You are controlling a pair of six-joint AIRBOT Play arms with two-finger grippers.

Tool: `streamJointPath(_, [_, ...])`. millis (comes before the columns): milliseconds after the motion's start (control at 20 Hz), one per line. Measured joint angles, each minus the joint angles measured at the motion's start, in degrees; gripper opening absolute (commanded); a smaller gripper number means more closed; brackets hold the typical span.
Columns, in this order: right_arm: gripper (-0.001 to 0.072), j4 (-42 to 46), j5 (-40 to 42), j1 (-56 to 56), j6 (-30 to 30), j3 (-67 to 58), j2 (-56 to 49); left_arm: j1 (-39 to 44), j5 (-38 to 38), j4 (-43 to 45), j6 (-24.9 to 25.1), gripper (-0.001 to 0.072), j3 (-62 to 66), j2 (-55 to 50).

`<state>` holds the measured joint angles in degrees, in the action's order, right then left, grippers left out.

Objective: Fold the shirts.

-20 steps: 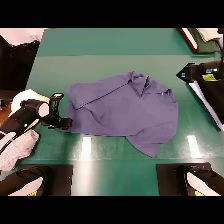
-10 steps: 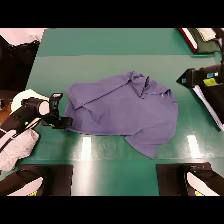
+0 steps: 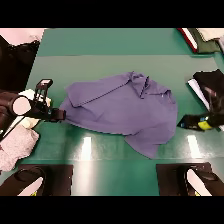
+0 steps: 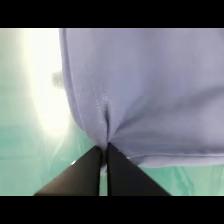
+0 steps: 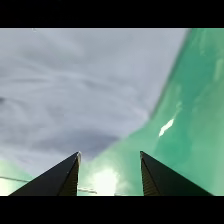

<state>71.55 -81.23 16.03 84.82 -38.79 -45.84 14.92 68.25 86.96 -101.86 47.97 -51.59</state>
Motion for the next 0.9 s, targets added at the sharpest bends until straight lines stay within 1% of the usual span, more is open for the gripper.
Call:
streamJointPath(150, [0.0428, -1.7, 3.6, 3.7, 0.1, 6.4, 0.2, 0.0, 0.3, -0.5, 0.2, 0.0030, 0.2, 0.8])
streamJointPath(250, [0.0427, -2.4, 5.5, 4.6, 0.1, 8.3, -1.4, 0.0, 0.3, -0.7, 0.2, 0.0030, 0.2, 1.0])
streamJointPath(500, [0.0427, -3.0, 9.8, 1.8, 0.6, 8.2, -7.4, 0.0, 1.5, -0.9, 0.7, 0.0030, 0.2, 1.3])
streamJointPath(550, [0.0418, -3.0, 10.6, 1.0, 1.0, 7.8, -8.6, 0.0, 1.9, -0.9, 1.0, 0.0030, 0.2, 1.2])
streamJointPath(600, [0.0369, -3.0, 11.3, 0.3, 1.2, 7.4, -9.7, 0.0, 2.1, -0.9, 1.2, 0.0030, 0.2, 1.3])
streamJointPath(650, [0.0365, -2.9, 11.9, -0.3, 1.6, 6.9, -10.8, 0.0, 2.4, -0.9, 1.3, 0.0030, 0.2, 1.3])
streamJointPath(700, [0.0307, -3.0, 12.6, -1.0, 1.8, 6.4, -11.8, 0.0, 2.5, -0.9, 1.5, 0.0030, 0.2, 1.3])
streamJointPath(750, [0.0225, -3.0, 12.7, -1.6, 2.0, 6.1, -12.6, 0.0, 2.7, -0.9, 1.5, 0.0030, 0.2, 1.3])
streamJointPath(850, [0.0023, -2.9, 13.4, -3.1, 2.2, 5.6, -14.0, 0.0, 2.9, -0.9, 1.7, 0.0030, 0.2, 1.3])
streamJointPath(900, [0.0022, -2.9, 13.6, -3.8, 2.3, 5.4, -14.4, 0.0, 3.0, -0.9, 1.7, 0.0029, 0.2, 1.3])
